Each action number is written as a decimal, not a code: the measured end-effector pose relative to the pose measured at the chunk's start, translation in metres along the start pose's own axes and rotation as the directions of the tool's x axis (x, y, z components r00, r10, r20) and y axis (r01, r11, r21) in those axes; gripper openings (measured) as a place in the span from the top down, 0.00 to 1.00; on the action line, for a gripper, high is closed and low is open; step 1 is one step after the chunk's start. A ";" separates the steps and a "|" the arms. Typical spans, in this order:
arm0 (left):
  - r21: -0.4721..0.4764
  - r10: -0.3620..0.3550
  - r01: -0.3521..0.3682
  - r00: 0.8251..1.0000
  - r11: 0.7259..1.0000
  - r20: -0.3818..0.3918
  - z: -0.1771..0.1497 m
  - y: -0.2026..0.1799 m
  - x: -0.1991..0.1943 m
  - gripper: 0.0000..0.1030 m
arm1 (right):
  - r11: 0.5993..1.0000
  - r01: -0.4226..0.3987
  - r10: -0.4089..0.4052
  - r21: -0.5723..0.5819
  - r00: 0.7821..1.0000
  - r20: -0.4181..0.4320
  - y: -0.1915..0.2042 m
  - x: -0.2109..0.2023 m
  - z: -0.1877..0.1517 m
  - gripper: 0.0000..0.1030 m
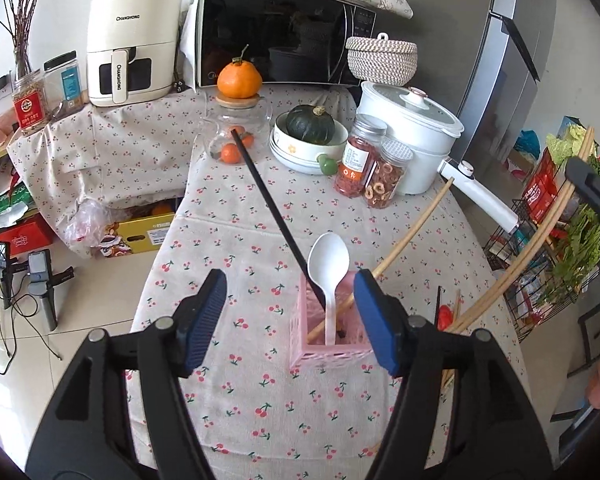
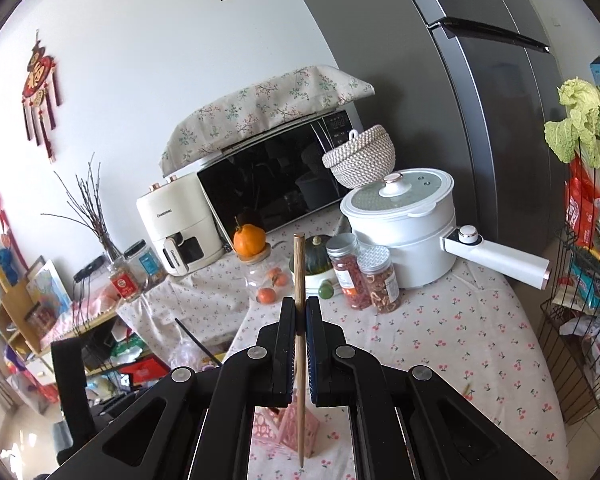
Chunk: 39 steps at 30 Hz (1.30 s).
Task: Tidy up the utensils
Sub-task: 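Carry the spoon and chopstick to the pink basket and release both inside, then move the left tool back toward the black chopstick and red spoon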
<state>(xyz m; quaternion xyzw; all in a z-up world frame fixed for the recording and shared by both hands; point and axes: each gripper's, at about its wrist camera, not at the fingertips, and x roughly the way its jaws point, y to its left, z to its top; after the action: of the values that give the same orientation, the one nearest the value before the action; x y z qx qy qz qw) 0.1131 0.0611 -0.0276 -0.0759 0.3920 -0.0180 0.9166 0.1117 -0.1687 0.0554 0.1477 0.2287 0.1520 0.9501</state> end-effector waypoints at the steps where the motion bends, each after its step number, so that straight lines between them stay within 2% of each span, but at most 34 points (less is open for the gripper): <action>1: -0.006 0.001 -0.001 1.000 1.000 -0.012 -0.001 0.003 0.000 0.31 | 1.000 -0.015 0.015 0.001 1.000 0.021 0.004 0.000 0.002 0.95; 5: -0.042 -0.010 0.007 0.998 0.999 -0.063 -0.006 0.016 0.006 0.29 | 0.998 -0.070 0.070 -0.002 0.994 0.087 0.021 0.005 0.006 0.95; 9: -0.050 -0.015 0.010 0.996 0.999 -0.092 -0.009 0.024 0.011 0.29 | 0.997 -0.058 0.063 -0.043 0.992 0.105 0.036 0.020 0.002 0.95; 16: -0.048 -0.021 0.015 0.991 0.999 -0.129 -0.013 0.034 0.015 0.28 | 0.993 0.009 -0.006 -0.121 1.000 0.024 0.048 0.061 -0.022 0.95; 23: -0.069 -0.051 0.041 0.986 0.997 -0.158 -0.015 0.036 0.017 0.27 | 0.990 0.026 -0.038 -0.137 0.996 -0.085 0.044 0.085 -0.041 0.94; 26: -0.056 -0.059 0.051 0.987 0.997 -0.149 -0.014 0.030 0.013 0.22 | 0.994 0.022 -0.032 -0.108 0.995 -0.093 0.036 0.080 -0.038 0.80; 28: -0.047 -0.066 0.060 0.987 0.997 -0.145 -0.013 0.027 0.011 0.21 | 0.996 0.020 -0.027 -0.085 0.996 -0.079 0.030 0.070 -0.035 0.64; 32: -0.014 -0.091 0.090 0.985 0.996 -0.145 -0.015 0.014 0.007 0.20 | 0.997 0.046 -0.051 -0.062 0.996 -0.073 0.014 0.049 -0.027 0.53; 34: 0.015 -0.096 0.100 0.984 0.995 -0.150 -0.018 0.005 0.006 0.18 | 0.995 0.075 -0.080 -0.060 0.993 -0.089 0.003 0.040 -0.026 0.44; 39: 0.068 -0.111 0.126 0.976 0.990 -0.187 -0.029 -0.017 0.007 0.17 | 0.986 0.156 -0.164 -0.058 0.968 -0.189 -0.028 0.024 -0.032 0.31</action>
<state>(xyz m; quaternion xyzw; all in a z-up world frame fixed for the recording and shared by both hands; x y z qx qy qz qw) 0.0975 0.0405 -0.0501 -0.0606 0.4682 -0.0951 0.8764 0.1231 -0.1792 0.0088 0.0928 0.3278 0.0935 0.9355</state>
